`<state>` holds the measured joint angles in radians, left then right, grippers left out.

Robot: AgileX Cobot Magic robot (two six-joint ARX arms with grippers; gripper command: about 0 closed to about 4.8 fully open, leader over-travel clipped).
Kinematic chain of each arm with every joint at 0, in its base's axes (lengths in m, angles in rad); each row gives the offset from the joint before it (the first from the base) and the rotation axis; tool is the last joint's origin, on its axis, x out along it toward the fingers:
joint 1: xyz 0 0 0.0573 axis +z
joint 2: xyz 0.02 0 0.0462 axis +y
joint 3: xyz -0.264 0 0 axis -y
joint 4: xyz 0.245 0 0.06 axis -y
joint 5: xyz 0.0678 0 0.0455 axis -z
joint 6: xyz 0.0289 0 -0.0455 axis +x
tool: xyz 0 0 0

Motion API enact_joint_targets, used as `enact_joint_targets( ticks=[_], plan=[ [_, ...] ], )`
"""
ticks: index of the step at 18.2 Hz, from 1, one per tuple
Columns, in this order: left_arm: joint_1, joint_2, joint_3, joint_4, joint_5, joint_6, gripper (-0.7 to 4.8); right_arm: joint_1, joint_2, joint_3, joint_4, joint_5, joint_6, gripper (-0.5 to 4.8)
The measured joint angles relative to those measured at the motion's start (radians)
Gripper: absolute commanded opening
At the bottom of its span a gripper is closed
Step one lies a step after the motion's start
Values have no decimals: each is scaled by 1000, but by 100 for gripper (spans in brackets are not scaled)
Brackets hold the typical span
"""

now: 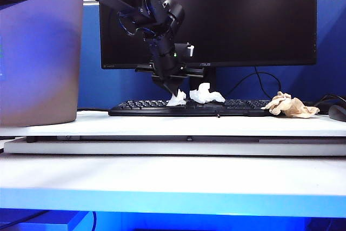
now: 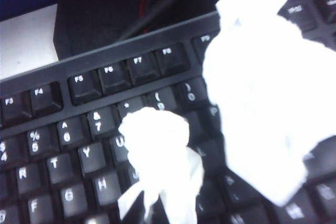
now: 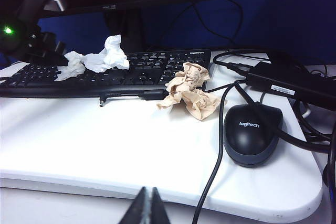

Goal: Pick up all paper balls from the table and place them in the pink trash can.

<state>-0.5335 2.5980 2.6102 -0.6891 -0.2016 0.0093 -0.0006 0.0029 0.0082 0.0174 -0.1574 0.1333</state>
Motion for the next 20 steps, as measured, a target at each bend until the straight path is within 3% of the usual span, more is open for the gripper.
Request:
enact_joint_targets(
  ticks=[5, 9, 12, 16, 18, 20],
  plan=[
    [-10, -196, 0, -80, 8, 51, -6, 0, 0, 0, 0, 0, 0, -4],
    [-59, -435, 4, -271, 34, 78, -6, 0, 0, 0, 1, 0, 0, -4],
    [-133, -581, 3, -453, -148, 204, -6, 0, 0, 0, 45, 0, 0, -4],
    [-122, -806, 8, -701, -480, 192, -6, 0, 0, 0, 75, 0, 0, -4],
    [-90, -852, 4, -737, -510, 172, -6, 0, 0, 0, 74, 0, 0, -4],
    [-1, -890, 6, -737, -510, 150, -6, 0, 0, 0, 77, 0, 0, -4]
  ],
)
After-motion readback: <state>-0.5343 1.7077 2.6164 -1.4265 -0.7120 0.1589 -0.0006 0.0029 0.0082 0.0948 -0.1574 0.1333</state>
